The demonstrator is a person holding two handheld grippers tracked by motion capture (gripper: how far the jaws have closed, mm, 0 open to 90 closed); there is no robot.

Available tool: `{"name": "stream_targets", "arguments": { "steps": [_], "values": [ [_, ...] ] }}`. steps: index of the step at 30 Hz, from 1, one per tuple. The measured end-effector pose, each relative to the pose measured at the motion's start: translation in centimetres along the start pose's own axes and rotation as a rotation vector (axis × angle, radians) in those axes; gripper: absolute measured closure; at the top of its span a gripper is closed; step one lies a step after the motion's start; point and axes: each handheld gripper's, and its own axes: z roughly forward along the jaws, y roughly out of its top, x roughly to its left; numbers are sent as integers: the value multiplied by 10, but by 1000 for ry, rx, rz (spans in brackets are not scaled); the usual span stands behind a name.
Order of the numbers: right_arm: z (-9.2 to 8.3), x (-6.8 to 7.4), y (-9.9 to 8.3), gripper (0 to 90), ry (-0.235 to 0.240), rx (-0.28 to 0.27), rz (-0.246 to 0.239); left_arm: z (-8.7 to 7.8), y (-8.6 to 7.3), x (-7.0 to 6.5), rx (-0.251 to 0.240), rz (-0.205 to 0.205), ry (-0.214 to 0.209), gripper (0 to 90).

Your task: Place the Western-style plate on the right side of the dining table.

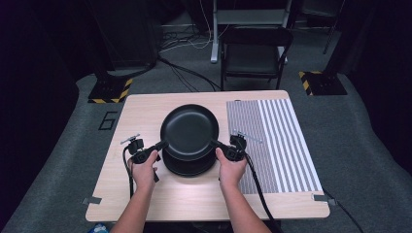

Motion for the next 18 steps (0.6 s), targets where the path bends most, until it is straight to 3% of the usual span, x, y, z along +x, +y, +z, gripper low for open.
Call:
{"name": "stream_targets", "arguments": {
  "steps": [18],
  "values": [
    [-7, 3, 10, 781, 8, -11, 0, 1, 11, -13, -18, 14, -20, 781]
  ]
}}
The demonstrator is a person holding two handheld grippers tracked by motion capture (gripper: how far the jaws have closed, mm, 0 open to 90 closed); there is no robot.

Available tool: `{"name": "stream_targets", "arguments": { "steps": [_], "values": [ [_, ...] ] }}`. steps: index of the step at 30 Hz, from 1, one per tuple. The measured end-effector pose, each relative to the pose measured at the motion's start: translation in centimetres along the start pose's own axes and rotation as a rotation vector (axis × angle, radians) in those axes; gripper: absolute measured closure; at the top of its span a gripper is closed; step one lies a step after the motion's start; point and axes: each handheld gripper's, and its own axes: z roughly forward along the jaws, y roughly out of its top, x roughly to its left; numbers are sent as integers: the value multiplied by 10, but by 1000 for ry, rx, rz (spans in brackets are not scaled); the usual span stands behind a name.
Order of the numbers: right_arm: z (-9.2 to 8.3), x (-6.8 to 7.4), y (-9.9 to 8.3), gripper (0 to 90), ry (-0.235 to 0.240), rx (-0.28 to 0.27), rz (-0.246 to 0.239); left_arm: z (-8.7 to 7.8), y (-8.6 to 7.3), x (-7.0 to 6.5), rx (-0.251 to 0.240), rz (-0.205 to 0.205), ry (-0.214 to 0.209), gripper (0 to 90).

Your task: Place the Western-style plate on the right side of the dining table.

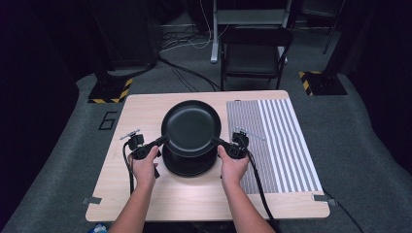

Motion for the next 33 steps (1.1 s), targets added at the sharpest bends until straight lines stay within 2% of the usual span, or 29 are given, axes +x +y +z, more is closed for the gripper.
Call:
{"name": "stream_targets", "arguments": {
  "steps": [10, 26, 28, 31, 33],
  "values": [
    [-8, -4, 4, 779, 8, -22, 1, 5, 2, -9, -1, 20, -19, 782],
    [-21, -9, 6, 779, -15, -50, -3, 14, 0, -17, 14, 21, -50, 783],
    [-24, -10, 6, 777, -19, -49, 12, 15, 0, -19, 16, 24, -52, 785],
    [-27, -12, 6, 777, -24, -57, 0, 18, 0, -24, 20, 32, -63, 786],
    [-30, -13, 7, 777, -24, -59, 11, 19, 0, -27, 22, 37, -68, 787]
  ]
}}
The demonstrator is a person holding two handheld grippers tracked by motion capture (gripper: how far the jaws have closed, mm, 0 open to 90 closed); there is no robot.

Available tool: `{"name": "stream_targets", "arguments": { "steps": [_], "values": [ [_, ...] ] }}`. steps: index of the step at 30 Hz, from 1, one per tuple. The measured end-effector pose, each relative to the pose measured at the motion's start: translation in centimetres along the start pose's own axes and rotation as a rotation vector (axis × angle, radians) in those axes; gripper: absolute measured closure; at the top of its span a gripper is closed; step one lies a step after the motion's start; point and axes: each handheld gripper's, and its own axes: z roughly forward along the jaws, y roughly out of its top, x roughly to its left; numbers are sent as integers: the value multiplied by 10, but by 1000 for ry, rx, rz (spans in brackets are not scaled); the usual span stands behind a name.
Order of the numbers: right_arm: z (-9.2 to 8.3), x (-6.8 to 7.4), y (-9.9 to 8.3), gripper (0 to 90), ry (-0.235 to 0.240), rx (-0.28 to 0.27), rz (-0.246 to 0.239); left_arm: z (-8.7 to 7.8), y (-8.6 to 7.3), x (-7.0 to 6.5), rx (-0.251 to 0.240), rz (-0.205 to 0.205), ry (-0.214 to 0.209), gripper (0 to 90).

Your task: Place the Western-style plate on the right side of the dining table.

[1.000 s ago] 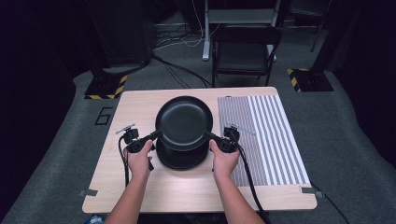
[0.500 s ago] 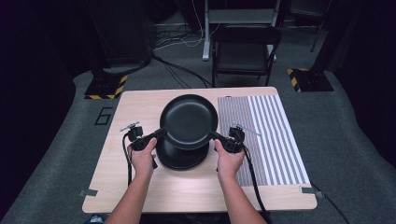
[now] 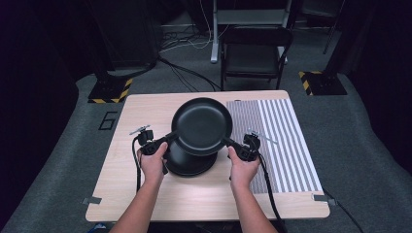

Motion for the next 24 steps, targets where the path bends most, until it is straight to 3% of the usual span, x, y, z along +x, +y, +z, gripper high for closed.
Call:
{"name": "stream_targets", "arguments": {
  "steps": [24],
  "values": [
    [-34, -21, 8, 772, -51, -59, 5, 30, -8, -27, 55, 35, -62, 786]
  ]
}}
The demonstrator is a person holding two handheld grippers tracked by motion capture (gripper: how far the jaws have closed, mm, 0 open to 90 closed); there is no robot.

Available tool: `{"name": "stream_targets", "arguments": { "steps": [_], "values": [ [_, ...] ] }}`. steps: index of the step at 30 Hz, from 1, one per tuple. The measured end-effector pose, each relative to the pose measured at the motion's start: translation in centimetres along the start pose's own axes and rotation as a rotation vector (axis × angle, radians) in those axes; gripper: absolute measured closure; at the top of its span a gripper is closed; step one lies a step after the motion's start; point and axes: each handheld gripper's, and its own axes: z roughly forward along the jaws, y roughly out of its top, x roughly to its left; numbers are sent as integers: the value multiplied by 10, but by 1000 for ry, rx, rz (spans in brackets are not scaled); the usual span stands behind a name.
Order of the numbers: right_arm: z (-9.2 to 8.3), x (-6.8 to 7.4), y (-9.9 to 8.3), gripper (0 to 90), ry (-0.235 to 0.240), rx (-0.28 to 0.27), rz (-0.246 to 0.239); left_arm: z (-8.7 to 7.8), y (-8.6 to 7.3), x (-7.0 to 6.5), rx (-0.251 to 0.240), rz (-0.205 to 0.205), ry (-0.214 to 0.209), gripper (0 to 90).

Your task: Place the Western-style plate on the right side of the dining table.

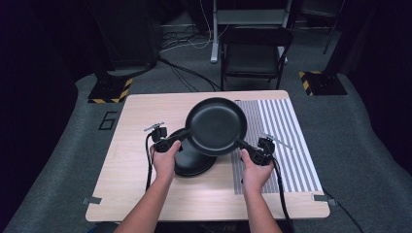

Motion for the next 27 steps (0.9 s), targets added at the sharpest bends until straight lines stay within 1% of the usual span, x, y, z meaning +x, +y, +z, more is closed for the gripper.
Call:
{"name": "stream_targets", "arguments": {
  "steps": [1, 9, 11, 12, 18, 19, 22, 26, 27],
  "values": [
    [0, 0, 0, 772, 0, 0, 0, 0, 0, 0, 0, 0, 0, 787],
    [-16, -11, 4, 772, -21, -21, 23, 16, -4, -13, 20, 9, -30, 789],
    [-18, -12, 4, 772, -24, -28, 17, 17, -4, -14, 23, 12, -33, 788],
    [-21, -14, 5, 773, -29, -31, 23, 20, -5, -17, 24, 13, -37, 788],
    [-29, -18, 6, 772, -41, -47, 25, 28, -6, -24, 36, 21, -52, 788],
    [-33, -20, 7, 772, -45, -55, 32, 30, -6, -27, 39, 25, -56, 789],
    [-36, -22, 8, 772, -50, -59, 33, 33, -6, -31, 43, 29, -61, 788],
    [-45, -27, 10, 772, -59, -80, 33, 40, -7, -37, 52, 35, -77, 790],
    [-45, -27, 10, 772, -59, -80, 33, 40, -7, -37, 52, 35, -77, 789]
  ]
}}
